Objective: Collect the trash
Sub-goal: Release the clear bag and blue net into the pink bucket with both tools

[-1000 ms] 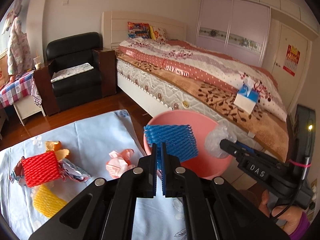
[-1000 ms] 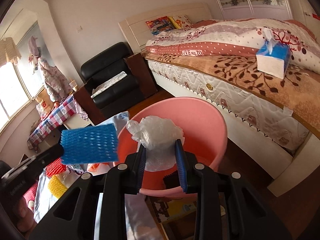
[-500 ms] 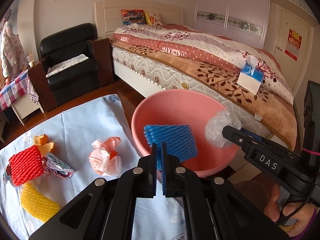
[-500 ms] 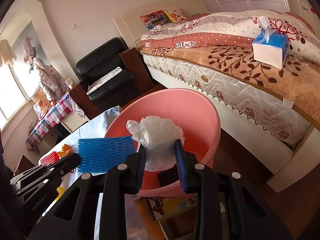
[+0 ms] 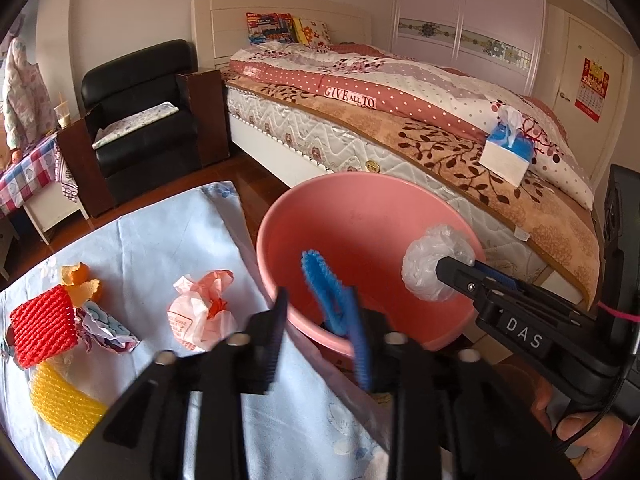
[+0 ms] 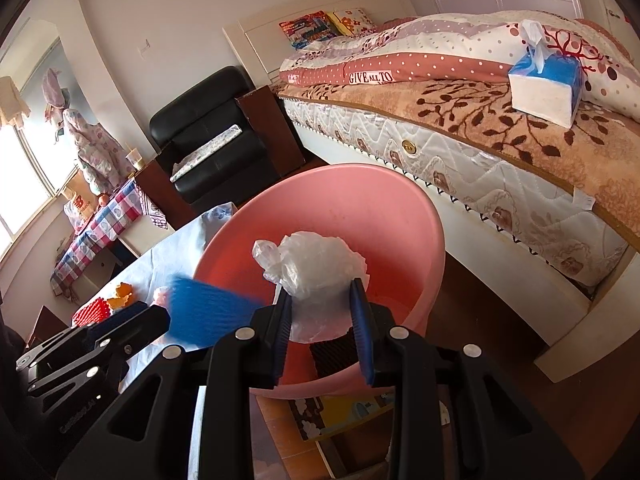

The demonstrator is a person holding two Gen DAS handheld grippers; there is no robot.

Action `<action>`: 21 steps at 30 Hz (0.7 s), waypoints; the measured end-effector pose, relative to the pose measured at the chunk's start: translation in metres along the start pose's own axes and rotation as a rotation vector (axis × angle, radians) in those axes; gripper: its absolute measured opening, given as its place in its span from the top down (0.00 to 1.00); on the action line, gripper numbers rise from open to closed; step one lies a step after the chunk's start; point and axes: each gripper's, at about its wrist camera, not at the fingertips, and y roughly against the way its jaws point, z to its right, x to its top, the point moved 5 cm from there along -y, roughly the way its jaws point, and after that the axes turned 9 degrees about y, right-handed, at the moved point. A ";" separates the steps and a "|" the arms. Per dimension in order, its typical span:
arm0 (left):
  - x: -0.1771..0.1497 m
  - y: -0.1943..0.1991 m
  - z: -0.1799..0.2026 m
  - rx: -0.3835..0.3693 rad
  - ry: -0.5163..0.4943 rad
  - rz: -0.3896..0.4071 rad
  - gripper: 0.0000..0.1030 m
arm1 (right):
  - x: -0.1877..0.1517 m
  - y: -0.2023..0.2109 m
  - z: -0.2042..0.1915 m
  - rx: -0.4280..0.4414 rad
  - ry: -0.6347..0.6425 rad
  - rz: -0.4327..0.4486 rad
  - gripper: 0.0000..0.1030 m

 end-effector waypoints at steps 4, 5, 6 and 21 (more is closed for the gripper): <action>0.002 0.001 -0.002 0.000 0.012 0.005 0.59 | 0.001 -0.004 0.000 -0.002 0.002 -0.005 0.72; 0.003 0.001 -0.003 0.000 0.016 0.006 0.59 | 0.001 -0.005 0.000 -0.003 0.003 -0.005 0.72; 0.003 0.002 -0.004 0.000 0.018 0.007 0.58 | 0.001 -0.006 0.000 -0.005 0.006 -0.006 0.72; 0.006 0.009 -0.009 0.008 0.041 0.028 0.51 | 0.002 -0.013 0.002 -0.018 -0.010 -0.028 0.70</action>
